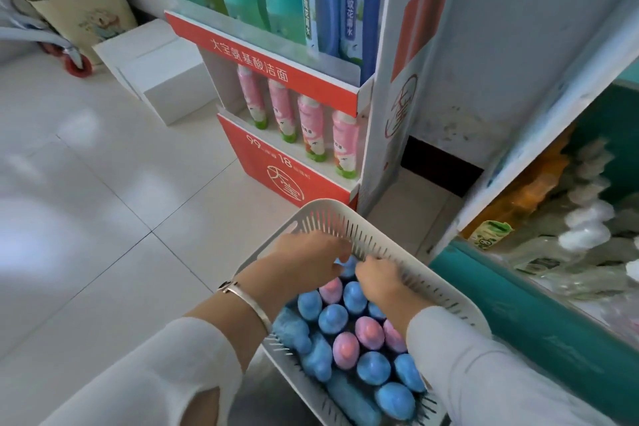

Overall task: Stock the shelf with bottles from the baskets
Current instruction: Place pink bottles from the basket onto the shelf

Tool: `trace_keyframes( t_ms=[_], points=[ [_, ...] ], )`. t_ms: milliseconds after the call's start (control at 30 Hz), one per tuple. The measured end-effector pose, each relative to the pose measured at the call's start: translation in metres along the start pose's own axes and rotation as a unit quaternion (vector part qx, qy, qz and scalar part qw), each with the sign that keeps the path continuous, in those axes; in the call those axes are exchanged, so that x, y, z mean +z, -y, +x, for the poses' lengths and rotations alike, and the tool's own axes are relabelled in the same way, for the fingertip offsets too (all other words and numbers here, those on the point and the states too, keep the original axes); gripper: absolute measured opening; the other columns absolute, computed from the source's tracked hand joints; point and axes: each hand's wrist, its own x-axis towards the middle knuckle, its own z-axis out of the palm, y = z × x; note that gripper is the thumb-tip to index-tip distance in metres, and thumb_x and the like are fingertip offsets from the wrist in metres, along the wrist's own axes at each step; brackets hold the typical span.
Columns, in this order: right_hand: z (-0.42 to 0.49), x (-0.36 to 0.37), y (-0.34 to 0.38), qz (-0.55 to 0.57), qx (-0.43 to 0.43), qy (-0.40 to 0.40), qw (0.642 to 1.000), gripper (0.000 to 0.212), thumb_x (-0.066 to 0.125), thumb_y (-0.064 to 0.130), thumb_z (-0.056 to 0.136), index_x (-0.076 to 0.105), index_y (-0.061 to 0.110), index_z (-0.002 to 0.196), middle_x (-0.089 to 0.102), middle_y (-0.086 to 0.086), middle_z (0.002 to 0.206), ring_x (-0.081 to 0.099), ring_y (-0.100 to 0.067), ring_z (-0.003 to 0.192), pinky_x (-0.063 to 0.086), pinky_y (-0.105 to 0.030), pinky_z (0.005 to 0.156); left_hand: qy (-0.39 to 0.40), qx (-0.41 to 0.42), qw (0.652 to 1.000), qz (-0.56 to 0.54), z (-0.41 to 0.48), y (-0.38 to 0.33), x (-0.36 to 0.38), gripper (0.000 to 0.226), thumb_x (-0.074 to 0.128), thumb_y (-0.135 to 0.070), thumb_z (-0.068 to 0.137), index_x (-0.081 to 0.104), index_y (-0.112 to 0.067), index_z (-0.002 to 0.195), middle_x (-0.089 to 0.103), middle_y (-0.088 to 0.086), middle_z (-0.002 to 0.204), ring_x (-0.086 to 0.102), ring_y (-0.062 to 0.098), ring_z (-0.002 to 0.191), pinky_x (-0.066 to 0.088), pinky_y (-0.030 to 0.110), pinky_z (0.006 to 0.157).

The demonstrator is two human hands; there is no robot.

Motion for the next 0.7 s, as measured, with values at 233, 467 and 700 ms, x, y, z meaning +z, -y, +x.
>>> trace_keyframes(
  t_ms=[233, 467, 700],
  points=[
    [0.005, -0.006, 0.001, -0.026, -0.014, -0.024, 0.999, 0.032, 0.040, 0.005, 0.096, 0.057, 0.005, 0.122, 0.060, -0.013, 0.124, 0.059, -0.030, 0.116, 0.048, -0.037, 0.092, 0.034, -0.022, 0.999, 0.006, 0.009, 0.004, 0.013, 0.026, 0.045, -0.034, 0.094, 0.052, -0.031, 0.119, 0.056, -0.003, 0.119, 0.055, 0.021, 0.110, 0.037, 0.029, 0.075],
    [-0.031, -0.044, -0.027, 0.056, -0.063, -0.073, 0.994, 0.030, 0.046, 0.012, 0.089, 0.053, 0.010, 0.119, 0.053, -0.013, 0.120, 0.056, -0.033, 0.112, 0.047, -0.039, 0.088, 0.072, -0.031, 0.995, -0.061, 0.024, -0.004, 0.043, 0.043, 0.049, -0.023, 0.091, 0.042, -0.020, 0.134, 0.050, 0.006, 0.132, 0.051, 0.027, 0.119, 0.044, 0.038, 0.097],
    [-0.069, -0.083, -0.057, 0.167, -0.111, -0.122, 0.972, 0.027, 0.049, 0.026, 0.093, 0.059, 0.015, 0.116, 0.054, -0.010, 0.111, 0.056, -0.029, 0.103, 0.043, -0.033, 0.082, 0.027, -0.006, 0.993, -0.113, 0.036, -0.035, 0.043, 0.064, 0.061, -0.021, 0.084, 0.030, -0.013, 0.140, 0.046, 0.010, 0.136, 0.049, 0.029, 0.123, 0.041, 0.041, 0.102]
  ],
)
